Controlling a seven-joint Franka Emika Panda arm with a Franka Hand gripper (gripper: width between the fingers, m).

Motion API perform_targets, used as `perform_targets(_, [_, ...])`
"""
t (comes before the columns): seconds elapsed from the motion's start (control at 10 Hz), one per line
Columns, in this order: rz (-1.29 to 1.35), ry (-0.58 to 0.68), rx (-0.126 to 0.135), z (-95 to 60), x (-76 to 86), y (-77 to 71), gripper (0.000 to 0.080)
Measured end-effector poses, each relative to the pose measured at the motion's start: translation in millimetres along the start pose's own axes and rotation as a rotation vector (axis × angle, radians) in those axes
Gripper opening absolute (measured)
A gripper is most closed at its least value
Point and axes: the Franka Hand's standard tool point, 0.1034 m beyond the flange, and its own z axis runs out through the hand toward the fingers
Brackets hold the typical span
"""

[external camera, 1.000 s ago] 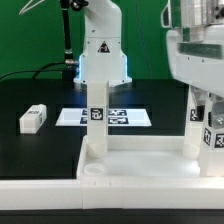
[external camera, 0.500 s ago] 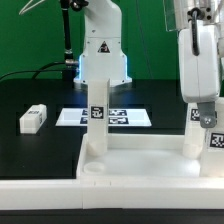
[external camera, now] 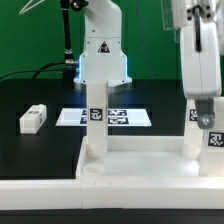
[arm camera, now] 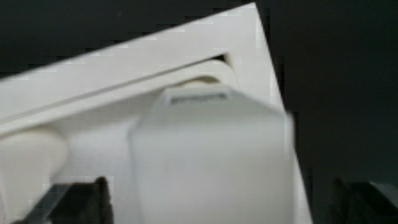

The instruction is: Assemble desk

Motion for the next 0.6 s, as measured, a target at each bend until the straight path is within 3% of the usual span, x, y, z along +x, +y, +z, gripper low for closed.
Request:
perform_targets(0.2, [-0.009,-0.013,0.025,-29.7,19.2,-2.5,0.0642])
perform_targets(0.6, [-0.012,-0.008,0.018,-24.6,18.5,-0.5,0.0649])
